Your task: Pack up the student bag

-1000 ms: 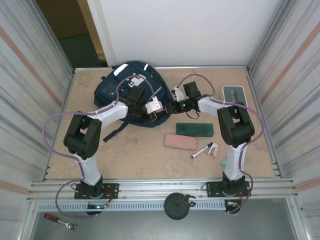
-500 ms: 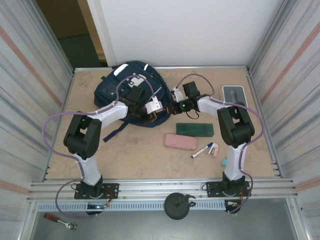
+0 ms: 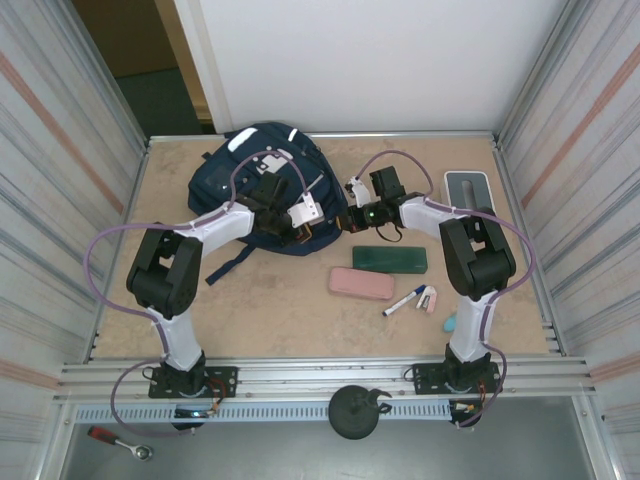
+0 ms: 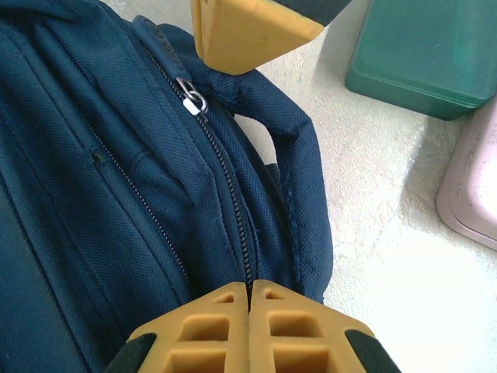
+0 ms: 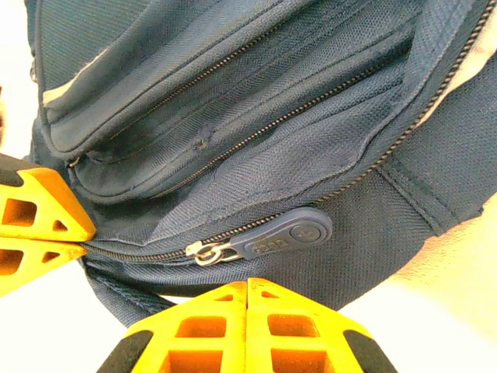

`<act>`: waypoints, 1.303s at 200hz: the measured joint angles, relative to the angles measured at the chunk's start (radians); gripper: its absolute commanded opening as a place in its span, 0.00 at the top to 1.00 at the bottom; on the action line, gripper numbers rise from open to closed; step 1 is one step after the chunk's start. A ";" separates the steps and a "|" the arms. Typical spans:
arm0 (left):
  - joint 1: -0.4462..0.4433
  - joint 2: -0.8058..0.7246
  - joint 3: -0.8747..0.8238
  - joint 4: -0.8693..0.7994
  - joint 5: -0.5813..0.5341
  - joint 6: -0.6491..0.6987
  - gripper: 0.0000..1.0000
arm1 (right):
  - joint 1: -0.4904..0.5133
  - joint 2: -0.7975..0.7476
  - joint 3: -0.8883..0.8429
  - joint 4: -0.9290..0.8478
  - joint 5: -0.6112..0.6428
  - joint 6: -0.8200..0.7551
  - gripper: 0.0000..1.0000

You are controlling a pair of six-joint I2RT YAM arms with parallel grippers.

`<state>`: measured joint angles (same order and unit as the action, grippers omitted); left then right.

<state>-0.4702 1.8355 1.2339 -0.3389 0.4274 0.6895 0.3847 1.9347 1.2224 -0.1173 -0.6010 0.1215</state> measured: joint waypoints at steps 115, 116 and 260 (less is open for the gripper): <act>0.000 0.000 0.000 -0.001 0.000 0.006 0.95 | -0.022 0.008 0.027 0.038 -0.045 0.027 0.43; 0.000 0.000 0.000 -0.001 0.000 0.006 0.95 | -0.022 0.009 0.030 0.039 -0.045 0.027 0.43; 0.000 0.000 0.000 -0.002 -0.001 0.010 0.95 | 0.000 0.076 0.094 0.010 -0.032 0.024 0.71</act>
<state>-0.4702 1.8355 1.2339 -0.3408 0.4267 0.6998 0.3851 2.0102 1.3167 -0.1078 -0.6331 0.1455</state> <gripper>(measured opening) 0.050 0.321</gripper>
